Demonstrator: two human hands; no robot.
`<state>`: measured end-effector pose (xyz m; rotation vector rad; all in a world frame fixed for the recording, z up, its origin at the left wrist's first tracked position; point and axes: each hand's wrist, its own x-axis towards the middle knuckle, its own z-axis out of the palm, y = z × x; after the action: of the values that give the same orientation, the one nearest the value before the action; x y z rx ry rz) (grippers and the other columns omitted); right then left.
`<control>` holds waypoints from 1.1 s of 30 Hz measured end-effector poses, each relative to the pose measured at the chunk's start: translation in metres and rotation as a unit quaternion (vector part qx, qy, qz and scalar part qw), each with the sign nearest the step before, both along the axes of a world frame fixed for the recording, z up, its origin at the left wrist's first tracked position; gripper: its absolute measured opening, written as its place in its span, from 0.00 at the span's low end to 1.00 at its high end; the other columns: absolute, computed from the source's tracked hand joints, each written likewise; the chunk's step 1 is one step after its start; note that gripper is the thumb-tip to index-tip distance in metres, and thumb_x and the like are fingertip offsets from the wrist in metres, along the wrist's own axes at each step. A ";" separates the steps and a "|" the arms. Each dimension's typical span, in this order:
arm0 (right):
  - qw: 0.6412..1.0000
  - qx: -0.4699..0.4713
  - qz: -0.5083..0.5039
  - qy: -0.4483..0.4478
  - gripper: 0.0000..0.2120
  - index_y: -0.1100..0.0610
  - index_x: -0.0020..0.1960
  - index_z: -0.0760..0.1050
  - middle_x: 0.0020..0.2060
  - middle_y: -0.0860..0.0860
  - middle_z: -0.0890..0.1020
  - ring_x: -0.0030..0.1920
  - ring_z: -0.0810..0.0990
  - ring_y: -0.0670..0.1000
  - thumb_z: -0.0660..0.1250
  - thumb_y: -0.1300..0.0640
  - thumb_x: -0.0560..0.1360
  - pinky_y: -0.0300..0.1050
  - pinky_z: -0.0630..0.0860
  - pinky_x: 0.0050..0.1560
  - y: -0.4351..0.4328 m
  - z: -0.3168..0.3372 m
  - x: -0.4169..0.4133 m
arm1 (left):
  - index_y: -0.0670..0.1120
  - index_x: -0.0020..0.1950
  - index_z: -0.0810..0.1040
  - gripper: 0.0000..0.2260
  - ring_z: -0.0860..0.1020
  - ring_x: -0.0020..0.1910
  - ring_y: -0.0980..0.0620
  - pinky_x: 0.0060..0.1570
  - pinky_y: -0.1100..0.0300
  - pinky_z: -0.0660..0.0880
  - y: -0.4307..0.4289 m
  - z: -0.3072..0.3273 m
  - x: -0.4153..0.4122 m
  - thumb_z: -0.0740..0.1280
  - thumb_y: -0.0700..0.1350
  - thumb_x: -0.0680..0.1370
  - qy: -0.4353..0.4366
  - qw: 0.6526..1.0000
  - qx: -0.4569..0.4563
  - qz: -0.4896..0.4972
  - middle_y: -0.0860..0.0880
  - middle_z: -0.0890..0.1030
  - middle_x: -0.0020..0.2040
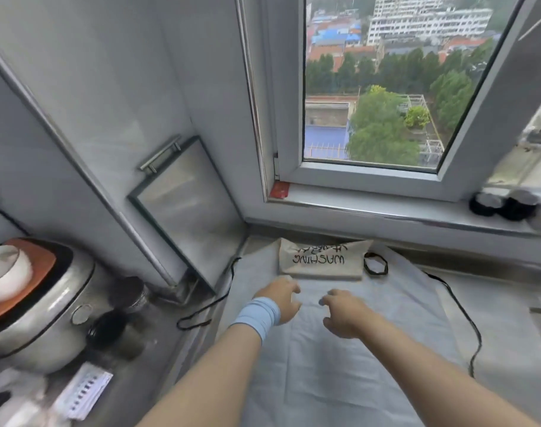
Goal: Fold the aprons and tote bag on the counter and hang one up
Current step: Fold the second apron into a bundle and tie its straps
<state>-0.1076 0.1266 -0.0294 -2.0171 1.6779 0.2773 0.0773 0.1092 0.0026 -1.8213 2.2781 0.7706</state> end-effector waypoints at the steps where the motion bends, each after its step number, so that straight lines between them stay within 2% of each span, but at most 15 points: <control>1: 1.000 0.015 0.004 0.014 0.29 0.49 0.77 0.61 0.77 0.54 0.58 0.77 0.56 0.56 0.61 0.51 0.76 0.53 0.64 0.71 0.006 -0.012 -0.001 | 0.53 0.70 0.69 0.19 0.68 0.69 0.48 0.68 0.49 0.67 0.003 -0.014 0.001 0.60 0.52 0.79 -0.019 1.000 0.021 -0.010 0.51 0.67 0.72; 4: 0.998 0.036 0.000 0.047 0.36 0.44 0.79 0.52 0.80 0.54 0.44 0.79 0.42 0.57 0.61 0.50 0.74 0.61 0.56 0.74 0.012 -0.047 -0.009 | 0.52 0.74 0.66 0.23 0.63 0.73 0.47 0.70 0.47 0.64 -0.004 -0.051 -0.001 0.60 0.50 0.78 -0.064 0.995 0.059 -0.041 0.51 0.64 0.74; 8: 0.993 0.081 0.010 0.082 0.39 0.40 0.79 0.44 0.79 0.54 0.37 0.78 0.38 0.58 0.61 0.46 0.74 0.66 0.53 0.72 0.018 -0.077 -0.023 | 0.52 0.76 0.61 0.25 0.58 0.75 0.45 0.71 0.47 0.62 -0.017 -0.081 -0.008 0.59 0.49 0.78 -0.096 0.988 0.099 -0.072 0.50 0.57 0.77; 10: 0.994 0.072 0.013 0.083 0.39 0.39 0.79 0.47 0.79 0.52 0.41 0.79 0.43 0.58 0.61 0.46 0.72 0.66 0.56 0.71 0.019 -0.085 -0.029 | 0.53 0.77 0.58 0.27 0.53 0.77 0.46 0.72 0.48 0.61 -0.022 -0.097 -0.010 0.60 0.49 0.78 -0.101 0.986 0.107 -0.084 0.49 0.50 0.79; 12: 0.997 0.029 0.014 0.065 0.33 0.39 0.75 0.58 0.76 0.53 0.56 0.75 0.56 0.57 0.60 0.47 0.71 0.62 0.61 0.68 0.021 -0.083 -0.033 | 0.55 0.78 0.52 0.32 0.49 0.78 0.46 0.72 0.47 0.61 -0.021 -0.101 -0.009 0.61 0.48 0.77 -0.111 0.983 0.113 -0.095 0.50 0.42 0.80; 13: 0.998 0.005 0.017 0.059 0.28 0.40 0.71 0.65 0.71 0.51 0.64 0.70 0.64 0.57 0.60 0.48 0.71 0.59 0.62 0.66 0.021 -0.082 -0.034 | 0.56 0.78 0.50 0.33 0.49 0.77 0.45 0.70 0.47 0.63 -0.021 -0.103 -0.008 0.62 0.48 0.77 -0.121 0.981 0.108 -0.106 0.50 0.42 0.79; 16: 0.998 -0.020 0.030 0.047 0.15 0.45 0.58 0.78 0.57 0.49 0.74 0.59 0.74 0.56 0.60 0.48 0.73 0.51 0.66 0.60 0.026 -0.077 -0.036 | 0.55 0.76 0.56 0.29 0.60 0.72 0.43 0.63 0.49 0.68 -0.011 -0.105 -0.011 0.62 0.49 0.77 -0.140 0.978 0.077 -0.132 0.46 0.56 0.75; 19: 1.000 0.019 0.007 0.005 0.13 0.47 0.55 0.79 0.54 0.47 0.80 0.55 0.78 0.54 0.60 0.50 0.73 0.45 0.71 0.53 0.019 -0.068 -0.043 | 0.55 0.67 0.70 0.18 0.72 0.63 0.43 0.60 0.52 0.71 -0.005 -0.102 -0.011 0.60 0.49 0.77 -0.111 0.983 0.075 -0.124 0.47 0.68 0.67; 22: 0.998 -0.059 -0.006 0.001 0.14 0.48 0.58 0.76 0.56 0.48 0.78 0.56 0.78 0.54 0.63 0.53 0.73 0.47 0.72 0.51 0.002 -0.062 -0.052 | 0.55 0.64 0.73 0.14 0.75 0.61 0.46 0.57 0.54 0.72 -0.014 -0.092 -0.010 0.59 0.48 0.79 -0.080 0.990 0.042 -0.112 0.51 0.76 0.63; 24: 0.994 -0.105 -0.001 0.037 0.20 0.49 0.62 0.72 0.58 0.51 0.73 0.58 0.75 0.56 0.65 0.55 0.70 0.50 0.72 0.51 -0.010 -0.066 -0.055 | 0.54 0.62 0.74 0.13 0.72 0.63 0.47 0.54 0.55 0.72 -0.026 -0.085 -0.011 0.61 0.46 0.78 -0.050 0.991 -0.048 -0.116 0.51 0.75 0.62; 26: 0.987 -0.117 0.022 0.105 0.25 0.50 0.64 0.70 0.61 0.53 0.72 0.59 0.73 0.58 0.65 0.57 0.67 0.52 0.69 0.53 -0.020 -0.072 -0.056 | 0.54 0.62 0.73 0.15 0.68 0.65 0.48 0.54 0.56 0.68 -0.039 -0.086 -0.011 0.66 0.49 0.76 -0.048 0.979 -0.128 -0.153 0.51 0.70 0.63; 28: 0.979 -0.115 0.039 0.162 0.26 0.52 0.66 0.68 0.62 0.54 0.73 0.59 0.74 0.59 0.64 0.57 0.67 0.53 0.66 0.53 -0.027 -0.076 -0.054 | 0.55 0.66 0.70 0.23 0.65 0.67 0.47 0.58 0.55 0.65 -0.050 -0.089 -0.012 0.69 0.55 0.72 -0.091 0.968 -0.125 -0.200 0.51 0.66 0.66; 30: 0.974 -0.119 0.048 0.187 0.22 0.53 0.66 0.69 0.59 0.53 0.76 0.57 0.77 0.58 0.62 0.60 0.71 0.53 0.65 0.53 -0.035 -0.078 -0.052 | 0.55 0.71 0.66 0.30 0.62 0.70 0.45 0.61 0.52 0.66 -0.062 -0.096 -0.011 0.71 0.54 0.71 -0.133 0.959 -0.093 -0.232 0.49 0.62 0.70; 32: 0.967 -0.138 0.075 0.200 0.16 0.55 0.59 0.74 0.51 0.52 0.82 0.51 0.81 0.56 0.60 0.65 0.73 0.51 0.66 0.54 -0.045 -0.075 -0.052 | 0.54 0.73 0.65 0.30 0.63 0.69 0.43 0.61 0.51 0.67 -0.076 -0.104 -0.008 0.70 0.45 0.72 -0.128 0.956 -0.099 -0.244 0.48 0.63 0.71; 33: 0.965 -0.148 0.083 0.201 0.13 0.55 0.53 0.76 0.45 0.51 0.83 0.47 0.81 0.56 0.61 0.66 0.72 0.51 0.66 0.54 -0.051 -0.072 -0.052 | 0.53 0.70 0.68 0.28 0.65 0.68 0.42 0.60 0.51 0.67 -0.083 -0.107 -0.006 0.68 0.41 0.72 -0.106 0.956 -0.116 -0.249 0.48 0.66 0.70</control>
<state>-0.1600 0.0754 -0.1016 -2.4595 1.8812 0.5550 0.0713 0.0261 -0.1042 -1.2259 2.5908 0.2236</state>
